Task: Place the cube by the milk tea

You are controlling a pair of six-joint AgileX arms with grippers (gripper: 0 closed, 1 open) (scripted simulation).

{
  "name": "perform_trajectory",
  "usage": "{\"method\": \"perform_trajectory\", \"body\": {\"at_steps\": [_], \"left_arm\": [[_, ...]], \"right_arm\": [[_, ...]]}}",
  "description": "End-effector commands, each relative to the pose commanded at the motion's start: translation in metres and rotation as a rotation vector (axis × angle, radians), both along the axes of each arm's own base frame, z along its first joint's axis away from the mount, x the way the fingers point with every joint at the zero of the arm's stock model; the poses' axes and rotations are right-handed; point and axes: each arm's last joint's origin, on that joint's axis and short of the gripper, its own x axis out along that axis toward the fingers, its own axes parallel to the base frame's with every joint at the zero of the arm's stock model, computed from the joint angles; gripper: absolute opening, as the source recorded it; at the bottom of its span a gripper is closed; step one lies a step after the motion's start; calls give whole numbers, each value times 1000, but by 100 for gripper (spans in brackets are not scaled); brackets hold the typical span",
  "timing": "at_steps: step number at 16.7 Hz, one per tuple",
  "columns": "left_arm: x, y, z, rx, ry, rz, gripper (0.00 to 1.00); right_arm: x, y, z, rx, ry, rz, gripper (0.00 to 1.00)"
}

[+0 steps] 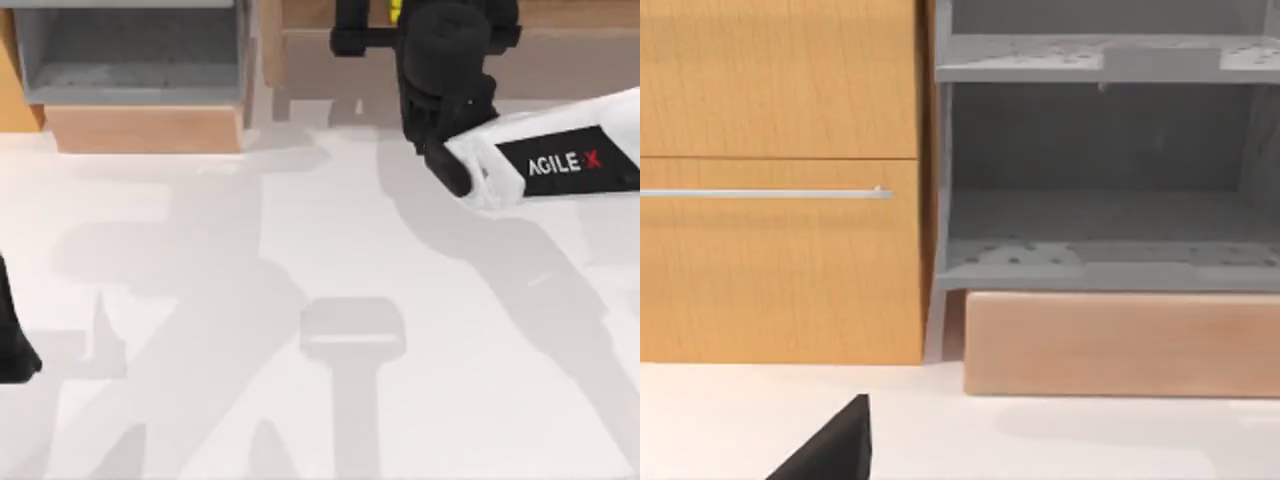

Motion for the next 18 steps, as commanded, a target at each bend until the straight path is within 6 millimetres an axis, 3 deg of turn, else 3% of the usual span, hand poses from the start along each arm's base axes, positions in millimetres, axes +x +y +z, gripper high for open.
{"method": "perform_trajectory", "body": {"at_steps": [4,17,18], "left_arm": [[0,0,0,0,0,0,100],[0,0,0,0,0,0,100],[0,0,0,0,0,0,100]], "right_arm": [[1,0,-2,-1,3,0,100],[1,0,-2,-1,3,0,2],[1,0,-2,-1,3,0,0]]}}
